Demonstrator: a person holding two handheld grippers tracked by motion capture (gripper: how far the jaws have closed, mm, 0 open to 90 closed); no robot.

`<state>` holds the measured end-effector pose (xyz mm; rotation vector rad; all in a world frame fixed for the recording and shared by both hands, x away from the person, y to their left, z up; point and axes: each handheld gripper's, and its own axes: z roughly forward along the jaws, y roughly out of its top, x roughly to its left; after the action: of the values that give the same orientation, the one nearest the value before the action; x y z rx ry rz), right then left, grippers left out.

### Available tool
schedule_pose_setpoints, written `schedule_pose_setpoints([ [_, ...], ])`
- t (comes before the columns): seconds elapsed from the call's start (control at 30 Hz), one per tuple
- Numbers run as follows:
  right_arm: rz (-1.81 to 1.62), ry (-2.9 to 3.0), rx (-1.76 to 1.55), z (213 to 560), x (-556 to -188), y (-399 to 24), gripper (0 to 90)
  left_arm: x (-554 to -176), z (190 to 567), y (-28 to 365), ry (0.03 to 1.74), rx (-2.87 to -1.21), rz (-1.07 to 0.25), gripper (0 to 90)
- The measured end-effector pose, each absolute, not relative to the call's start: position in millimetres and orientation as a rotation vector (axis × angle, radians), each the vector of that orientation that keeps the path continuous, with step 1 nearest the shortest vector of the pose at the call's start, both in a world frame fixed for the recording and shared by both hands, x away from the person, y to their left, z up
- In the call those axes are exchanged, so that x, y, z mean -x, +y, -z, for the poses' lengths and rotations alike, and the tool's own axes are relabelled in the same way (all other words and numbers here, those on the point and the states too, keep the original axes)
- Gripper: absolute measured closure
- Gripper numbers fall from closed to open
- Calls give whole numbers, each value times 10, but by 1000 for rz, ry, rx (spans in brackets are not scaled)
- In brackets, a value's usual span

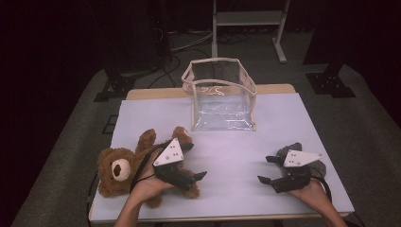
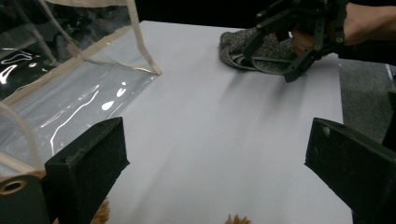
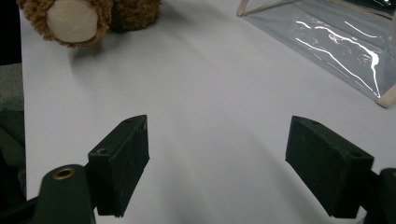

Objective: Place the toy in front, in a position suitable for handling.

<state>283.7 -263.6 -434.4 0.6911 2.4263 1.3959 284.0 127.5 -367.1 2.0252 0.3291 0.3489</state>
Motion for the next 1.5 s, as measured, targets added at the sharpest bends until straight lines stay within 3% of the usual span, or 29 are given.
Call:
schedule_pose_setpoints([
  [0.63, -1417, 2437, -693, 4337, -2809, -2602, 203, -2798, 3595, 1395, 168, -2125, -279, 44],
  [1.1, -1407, 2480, -648, 4344, -2770, -2530, 203, -2990, 3399, 2106, 153, -2228, -366, 72],
  [1.33, -1405, 2495, -640, 4355, -2774, -2521, 203, -2999, 3458, 2294, 179, -2293, -357, 73],
  [1.5, -1397, 2519, -627, 4374, -2768, -2501, 203, -3036, 3578, 2386, 223, -2336, -329, 134],
])
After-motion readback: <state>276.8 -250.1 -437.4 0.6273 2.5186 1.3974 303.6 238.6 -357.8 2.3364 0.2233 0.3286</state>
